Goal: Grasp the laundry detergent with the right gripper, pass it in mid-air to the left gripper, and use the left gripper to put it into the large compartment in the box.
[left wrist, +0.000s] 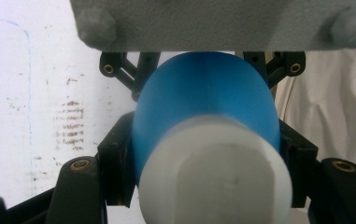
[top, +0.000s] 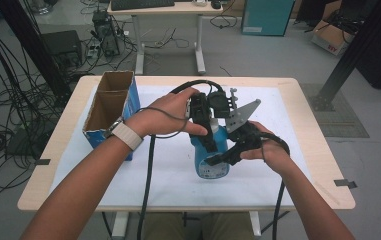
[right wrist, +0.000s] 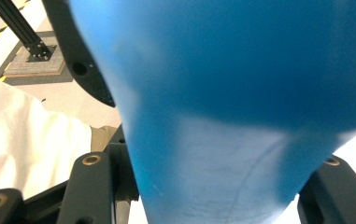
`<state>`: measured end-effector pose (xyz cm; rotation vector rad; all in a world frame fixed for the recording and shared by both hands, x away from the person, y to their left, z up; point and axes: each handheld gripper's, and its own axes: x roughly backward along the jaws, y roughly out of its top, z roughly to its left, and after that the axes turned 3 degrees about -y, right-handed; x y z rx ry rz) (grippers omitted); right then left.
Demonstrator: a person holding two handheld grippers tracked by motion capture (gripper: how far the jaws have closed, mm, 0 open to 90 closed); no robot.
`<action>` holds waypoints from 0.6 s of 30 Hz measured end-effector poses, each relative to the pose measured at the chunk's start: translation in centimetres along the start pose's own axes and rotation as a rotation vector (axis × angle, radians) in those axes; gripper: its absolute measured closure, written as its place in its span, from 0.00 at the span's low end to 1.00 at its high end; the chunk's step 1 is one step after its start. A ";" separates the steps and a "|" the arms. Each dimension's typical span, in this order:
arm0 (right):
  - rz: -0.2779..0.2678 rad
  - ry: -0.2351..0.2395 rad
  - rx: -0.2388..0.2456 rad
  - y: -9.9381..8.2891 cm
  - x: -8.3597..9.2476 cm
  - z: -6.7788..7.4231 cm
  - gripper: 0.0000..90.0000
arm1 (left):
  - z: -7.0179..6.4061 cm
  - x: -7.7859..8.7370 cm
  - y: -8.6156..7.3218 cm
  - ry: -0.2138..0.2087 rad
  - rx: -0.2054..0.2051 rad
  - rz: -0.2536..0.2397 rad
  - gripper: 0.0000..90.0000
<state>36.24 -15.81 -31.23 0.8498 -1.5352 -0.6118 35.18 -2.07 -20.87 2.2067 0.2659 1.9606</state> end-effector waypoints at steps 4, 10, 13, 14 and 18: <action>0.000 0.001 0.004 0.0 0.0 0.0 0.48 | 0.0 0.0 0.0 0.011 -0.007 0.001 0.42; -0.003 0.000 0.007 0.1 0.0 0.0 0.48 | 0.0 0.0 0.0 0.015 -0.007 -0.003 0.42; -0.002 0.002 0.006 0.1 0.0 0.0 0.48 | 0.0 0.1 0.0 0.014 -0.005 -0.005 0.42; -0.002 0.002 0.005 0.1 0.0 0.0 0.48 | -0.1 0.1 0.0 0.013 -0.005 -0.004 0.42; -0.001 0.002 0.002 0.1 0.0 0.1 0.48 | -0.2 0.0 0.0 0.002 0.007 -0.005 0.42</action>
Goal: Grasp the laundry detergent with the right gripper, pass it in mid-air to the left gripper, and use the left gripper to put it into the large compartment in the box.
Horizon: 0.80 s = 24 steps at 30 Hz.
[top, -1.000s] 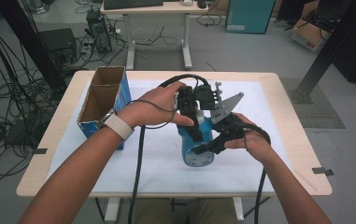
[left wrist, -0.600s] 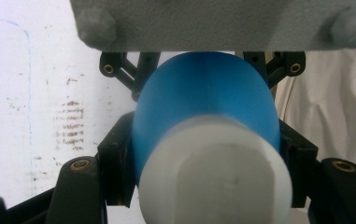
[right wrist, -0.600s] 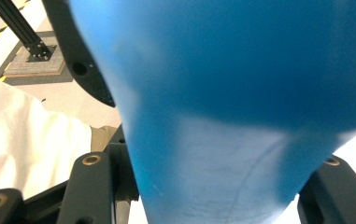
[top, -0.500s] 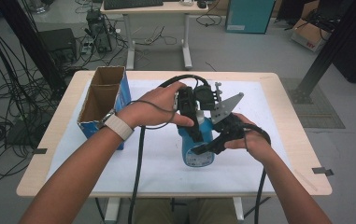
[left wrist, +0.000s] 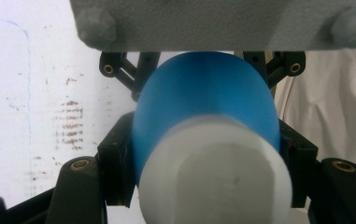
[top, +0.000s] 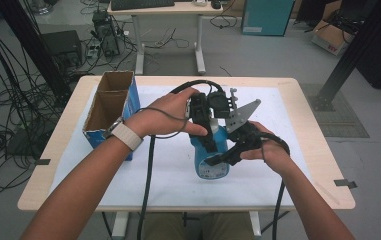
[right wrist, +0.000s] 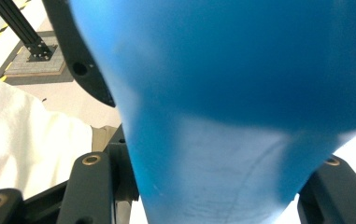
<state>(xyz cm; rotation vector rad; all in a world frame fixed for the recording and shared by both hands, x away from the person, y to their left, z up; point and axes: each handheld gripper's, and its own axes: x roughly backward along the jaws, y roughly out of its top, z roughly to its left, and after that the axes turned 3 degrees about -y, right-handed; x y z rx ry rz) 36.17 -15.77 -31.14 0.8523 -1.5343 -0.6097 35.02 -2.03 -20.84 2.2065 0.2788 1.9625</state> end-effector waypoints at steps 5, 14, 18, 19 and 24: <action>0.006 -0.002 -0.034 0.1 0.1 0.3 0.48 | 0.0 0.1 0.1 0.006 -0.007 -0.001 0.42; 0.005 -0.011 0.003 -0.1 0.0 0.0 0.48 | 0.1 0.0 0.1 0.014 -0.014 0.005 0.42; 0.004 -0.009 0.004 -0.1 0.0 -0.1 0.48 | 0.1 0.0 0.1 0.011 -0.013 0.005 0.42; 0.005 -0.009 0.004 -0.1 0.0 0.0 0.48 | 0.0 -0.1 0.0 0.005 -0.005 0.002 0.42; 0.005 -0.008 0.003 -0.2 -0.1 0.0 0.48 | 0.0 -0.1 0.0 0.000 -0.004 0.006 0.42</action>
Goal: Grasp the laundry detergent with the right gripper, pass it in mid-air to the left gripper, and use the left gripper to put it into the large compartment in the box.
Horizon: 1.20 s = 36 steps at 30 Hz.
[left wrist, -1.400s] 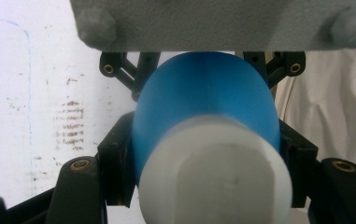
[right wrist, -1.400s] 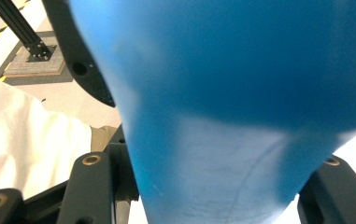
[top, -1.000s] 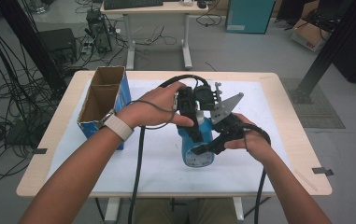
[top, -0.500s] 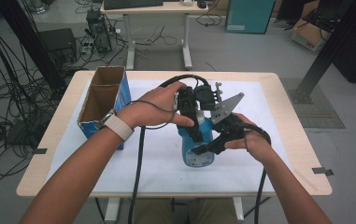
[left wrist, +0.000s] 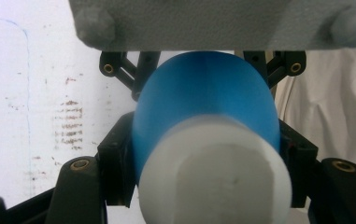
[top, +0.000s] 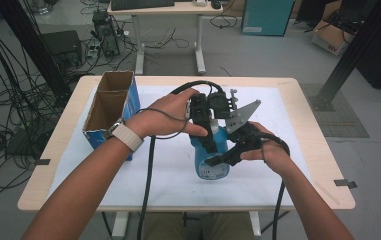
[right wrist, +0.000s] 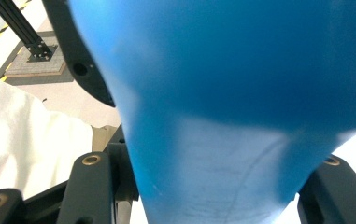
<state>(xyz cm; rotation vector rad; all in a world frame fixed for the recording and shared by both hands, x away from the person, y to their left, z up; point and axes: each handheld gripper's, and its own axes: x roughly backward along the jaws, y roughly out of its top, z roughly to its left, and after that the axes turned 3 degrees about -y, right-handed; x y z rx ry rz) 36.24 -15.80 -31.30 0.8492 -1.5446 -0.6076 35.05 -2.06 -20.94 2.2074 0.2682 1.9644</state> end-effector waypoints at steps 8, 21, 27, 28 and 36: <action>-0.002 0.000 -0.003 0.0 -0.1 0.0 0.48 | 0.0 0.0 -0.1 0.006 0.002 -0.005 0.42; -0.009 0.007 0.005 -0.1 -0.4 0.0 0.47 | 0.0 -0.2 0.0 0.016 0.002 0.003 0.42; -0.001 0.006 -0.305 -0.3 -0.6 1.8 0.17 | 0.0 -0.6 -0.2 0.012 0.000 0.014 0.42; 0.003 0.036 -0.326 -0.7 -0.3 1.7 0.16 | 0.0 -0.5 -0.3 0.015 0.002 0.010 0.42; 0.102 -0.025 -0.442 -4.1 2.9 1.8 0.04 | 0.6 0.0 -1.3 0.044 0.050 0.018 0.42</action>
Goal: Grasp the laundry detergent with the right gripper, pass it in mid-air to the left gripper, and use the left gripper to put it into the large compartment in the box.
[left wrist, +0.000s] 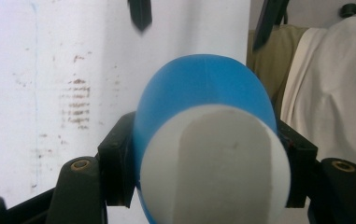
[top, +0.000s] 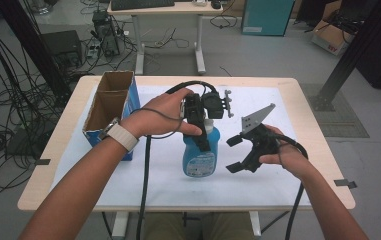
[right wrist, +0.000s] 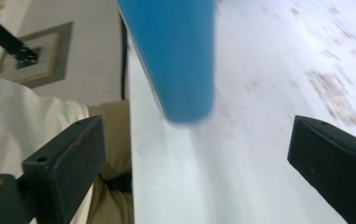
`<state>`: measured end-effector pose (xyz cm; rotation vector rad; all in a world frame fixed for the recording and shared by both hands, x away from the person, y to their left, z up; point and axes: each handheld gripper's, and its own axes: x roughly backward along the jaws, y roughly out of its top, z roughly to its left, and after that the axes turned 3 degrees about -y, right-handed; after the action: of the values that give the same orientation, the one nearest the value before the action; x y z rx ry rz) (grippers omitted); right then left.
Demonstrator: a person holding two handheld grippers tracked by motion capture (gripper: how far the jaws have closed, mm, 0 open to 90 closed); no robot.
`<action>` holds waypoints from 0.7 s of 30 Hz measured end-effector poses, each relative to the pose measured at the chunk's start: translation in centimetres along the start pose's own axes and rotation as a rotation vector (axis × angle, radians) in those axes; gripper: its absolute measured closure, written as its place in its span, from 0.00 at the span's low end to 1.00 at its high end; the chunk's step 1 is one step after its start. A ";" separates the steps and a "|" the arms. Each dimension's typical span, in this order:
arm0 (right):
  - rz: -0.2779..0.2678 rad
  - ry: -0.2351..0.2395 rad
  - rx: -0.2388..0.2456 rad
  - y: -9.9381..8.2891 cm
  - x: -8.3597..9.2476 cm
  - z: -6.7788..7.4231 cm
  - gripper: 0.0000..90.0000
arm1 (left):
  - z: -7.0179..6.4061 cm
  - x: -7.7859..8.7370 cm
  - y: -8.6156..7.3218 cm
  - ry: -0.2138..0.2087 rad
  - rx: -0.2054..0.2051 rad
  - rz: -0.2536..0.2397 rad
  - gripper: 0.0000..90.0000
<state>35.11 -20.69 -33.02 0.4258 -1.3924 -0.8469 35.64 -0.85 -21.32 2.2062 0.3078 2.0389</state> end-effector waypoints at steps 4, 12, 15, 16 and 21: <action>0.054 -0.045 -0.030 -0.7 1.7 -0.3 0.05 | 0.4 0.8 -0.2 0.019 0.035 0.012 0.42; 0.223 -0.159 -0.077 -2.2 5.1 -1.2 0.05 | 1.2 3.2 -0.3 0.078 0.113 0.013 0.42; 0.268 -0.193 -0.074 -2.4 6.3 -1.4 0.05 | 1.6 4.3 -0.4 0.081 0.162 0.008 0.42; 0.270 -0.206 -0.071 -2.5 6.9 -1.4 0.05 | 1.7 4.6 -0.4 0.089 0.173 0.005 0.42; 0.292 -0.247 -0.062 -2.5 8.7 -1.4 0.05 | 2.0 6.5 -0.5 0.137 0.255 0.003 0.42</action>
<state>35.41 -28.94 -29.14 0.0663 -1.6046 -0.7155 38.10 1.24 -15.27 2.2043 0.6100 2.2697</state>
